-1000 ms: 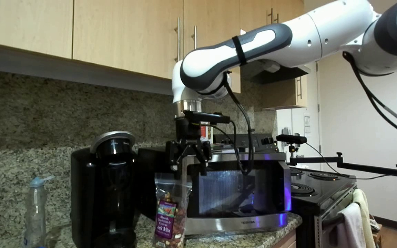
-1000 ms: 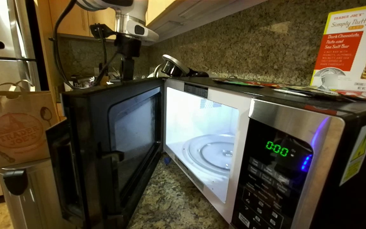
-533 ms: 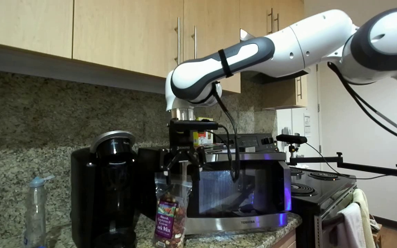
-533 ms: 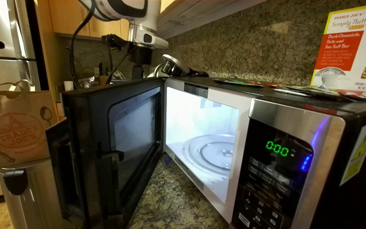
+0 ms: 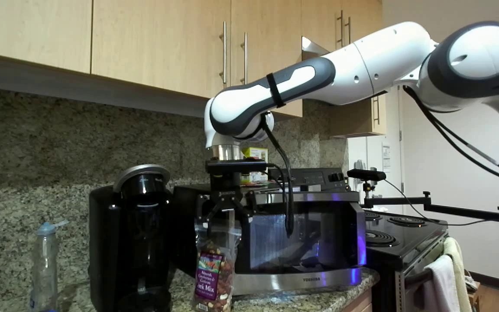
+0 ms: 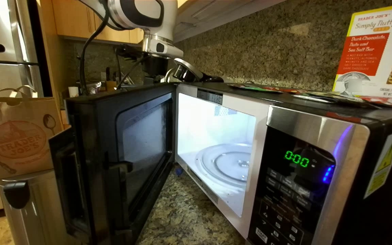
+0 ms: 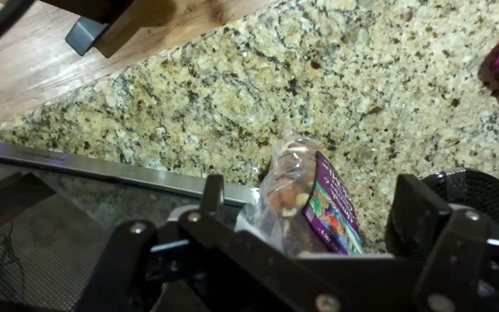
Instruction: Pick up the packet on the countertop
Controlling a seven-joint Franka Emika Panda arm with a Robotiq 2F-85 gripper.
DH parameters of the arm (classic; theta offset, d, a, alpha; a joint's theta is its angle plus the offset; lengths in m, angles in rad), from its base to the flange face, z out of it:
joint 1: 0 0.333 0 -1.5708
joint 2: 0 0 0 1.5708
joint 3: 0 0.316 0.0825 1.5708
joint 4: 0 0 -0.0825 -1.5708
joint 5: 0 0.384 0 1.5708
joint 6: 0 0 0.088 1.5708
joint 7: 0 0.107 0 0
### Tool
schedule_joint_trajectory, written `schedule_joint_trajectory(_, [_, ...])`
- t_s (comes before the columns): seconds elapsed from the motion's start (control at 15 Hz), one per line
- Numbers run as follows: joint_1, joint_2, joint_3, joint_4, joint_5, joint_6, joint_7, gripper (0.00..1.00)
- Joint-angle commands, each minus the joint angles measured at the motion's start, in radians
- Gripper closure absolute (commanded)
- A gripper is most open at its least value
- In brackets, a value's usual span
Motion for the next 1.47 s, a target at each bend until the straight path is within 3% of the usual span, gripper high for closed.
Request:
schedule_joint_trajectory(0.0, [0.008,0.016,-0.001,0.013,-0.045,0.008,-0.011,0.0])
schedule_joint_trajectory(0.13, [0.009,0.019,-0.003,0.011,-0.09,0.01,-0.043,0.0])
schedule_joint_trajectory(0.2, [0.009,0.015,-0.005,0.004,-0.115,0.018,-0.059,0.25])
schedule_joint_trajectory(0.4, [0.01,0.006,-0.006,-0.011,-0.174,0.049,-0.101,0.42])
schedule_joint_trajectory(0.87, [0.01,0.004,0.004,-0.037,-0.156,0.105,-0.157,0.87])
schedule_joint_trajectory(1.13, [0.013,-0.01,0.009,-0.055,-0.142,0.108,-0.183,0.96])
schedule_joint_trajectory(1.4, [0.033,-0.04,0.025,-0.061,-0.152,0.087,-0.2,0.9])
